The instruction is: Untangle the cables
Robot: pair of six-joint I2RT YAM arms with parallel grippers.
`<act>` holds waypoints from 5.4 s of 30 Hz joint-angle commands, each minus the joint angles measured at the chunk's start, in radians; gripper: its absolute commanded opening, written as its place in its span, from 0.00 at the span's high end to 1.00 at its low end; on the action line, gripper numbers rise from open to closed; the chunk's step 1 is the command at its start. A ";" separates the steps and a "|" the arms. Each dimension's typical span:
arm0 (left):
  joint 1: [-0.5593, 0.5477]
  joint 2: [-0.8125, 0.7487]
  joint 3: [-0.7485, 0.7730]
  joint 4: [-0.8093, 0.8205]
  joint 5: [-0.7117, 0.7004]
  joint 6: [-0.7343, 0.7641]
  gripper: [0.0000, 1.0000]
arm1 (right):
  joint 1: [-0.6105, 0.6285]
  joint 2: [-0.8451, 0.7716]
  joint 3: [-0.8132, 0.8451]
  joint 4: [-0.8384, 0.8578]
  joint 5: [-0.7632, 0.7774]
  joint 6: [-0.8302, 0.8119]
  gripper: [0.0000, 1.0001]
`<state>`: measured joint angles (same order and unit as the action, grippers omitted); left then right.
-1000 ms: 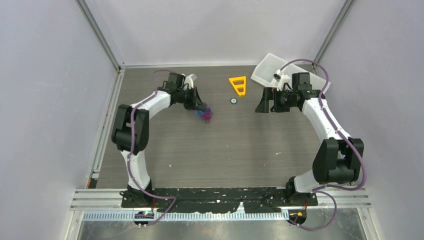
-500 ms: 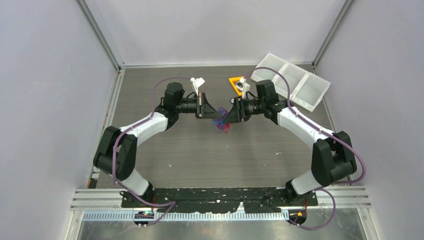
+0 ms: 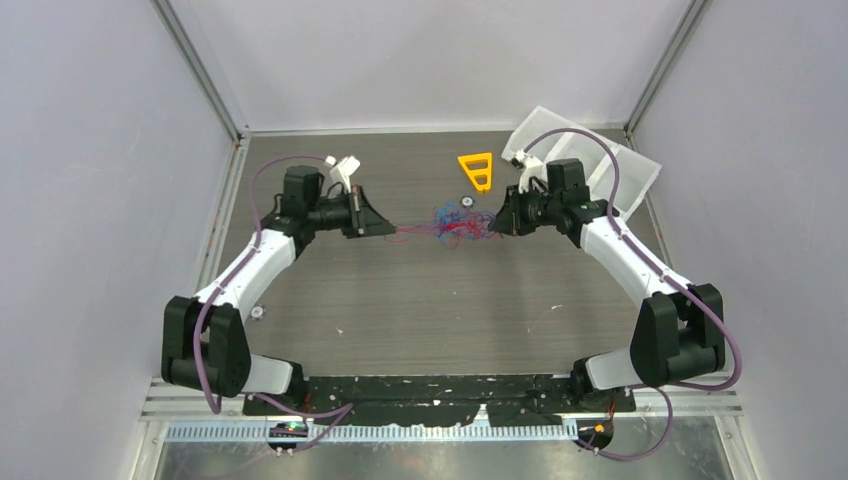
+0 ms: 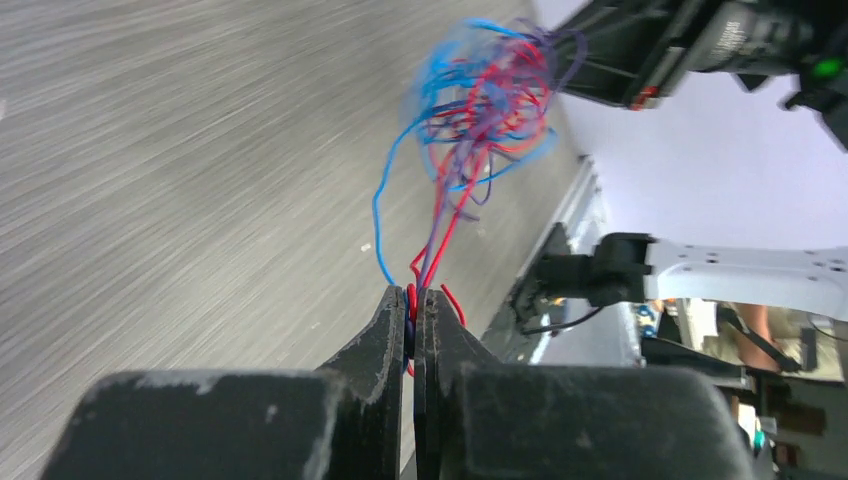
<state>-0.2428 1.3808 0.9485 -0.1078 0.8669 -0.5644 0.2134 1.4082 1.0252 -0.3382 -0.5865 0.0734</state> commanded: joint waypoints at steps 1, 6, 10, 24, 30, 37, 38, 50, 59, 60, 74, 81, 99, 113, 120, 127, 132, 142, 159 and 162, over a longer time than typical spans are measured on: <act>0.141 -0.021 0.021 -0.363 -0.119 0.242 1.00 | -0.062 -0.030 -0.029 -0.131 0.274 -0.178 0.94; 0.229 -0.038 -0.013 -0.417 -0.249 0.306 1.00 | -0.064 -0.001 -0.030 -0.171 0.286 -0.234 0.95; 0.424 -0.040 -0.015 -0.454 -0.285 0.361 1.00 | -0.156 0.015 -0.035 -0.176 0.368 -0.310 0.95; 0.296 -0.056 -0.037 -0.472 -0.148 0.546 0.72 | -0.083 0.020 0.028 -0.177 -0.057 -0.286 0.95; 0.269 -0.077 0.108 -0.580 0.036 0.703 0.01 | 0.033 -0.040 0.087 -0.163 -0.131 -0.317 0.95; -0.021 -0.130 0.042 -0.138 0.024 0.579 0.01 | 0.136 -0.068 0.138 -0.116 -0.219 -0.319 0.95; -0.071 -0.119 0.030 -0.081 0.013 0.548 0.01 | 0.143 -0.069 0.152 -0.114 -0.238 -0.318 0.95; -0.262 0.143 0.152 -0.010 -0.039 0.343 0.92 | 0.183 -0.081 0.204 -0.111 -0.317 -0.272 0.95; -0.185 -0.011 -0.166 0.521 -0.018 -0.154 1.00 | 0.054 0.005 0.161 0.017 -0.134 0.060 0.26; -0.184 -0.005 -0.161 0.524 -0.018 -0.174 1.00 | 0.075 -0.012 0.142 0.049 -0.125 0.089 0.19; -0.230 0.051 -0.092 0.575 0.026 -0.324 1.00 | 0.243 0.045 0.074 0.237 0.078 0.174 0.42; -0.198 -0.056 -0.070 0.330 0.060 -0.198 1.00 | 0.240 0.034 0.082 0.139 0.432 0.050 0.94; -0.115 -0.170 -0.154 0.262 0.097 -0.154 1.00 | 0.115 -0.099 0.010 0.176 -0.426 0.169 0.02; -0.161 -0.140 -0.148 0.458 0.228 -0.314 1.00 | 0.309 0.043 0.119 0.185 -0.029 0.175 0.63; -0.131 -0.250 -0.141 0.061 0.142 -0.024 0.92 | 0.300 -0.048 0.069 0.085 0.305 0.003 0.95; -0.159 -0.278 -0.083 -0.160 -0.339 0.190 0.63 | 0.300 -0.083 0.035 0.088 0.141 0.047 0.95; -0.229 -0.251 -0.037 -0.108 -0.418 0.209 0.34 | 0.302 -0.063 0.036 0.133 0.032 0.102 0.95; -0.360 -0.123 0.047 -0.072 -0.698 0.259 0.28 | 0.328 -0.049 0.060 0.172 -0.125 0.161 0.94; -0.117 0.007 -0.110 0.042 -0.632 0.256 0.82 | 0.191 -0.147 0.010 0.450 -0.570 0.516 0.95; -0.066 0.006 -0.113 -0.020 -0.668 0.300 0.95 | 0.160 -0.161 0.003 0.465 -0.606 0.551 0.95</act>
<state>-0.4427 1.3594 0.8913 0.0200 0.4286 -0.3634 0.4099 1.3621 0.9962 -0.0055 -0.9310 0.5152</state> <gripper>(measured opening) 0.130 0.102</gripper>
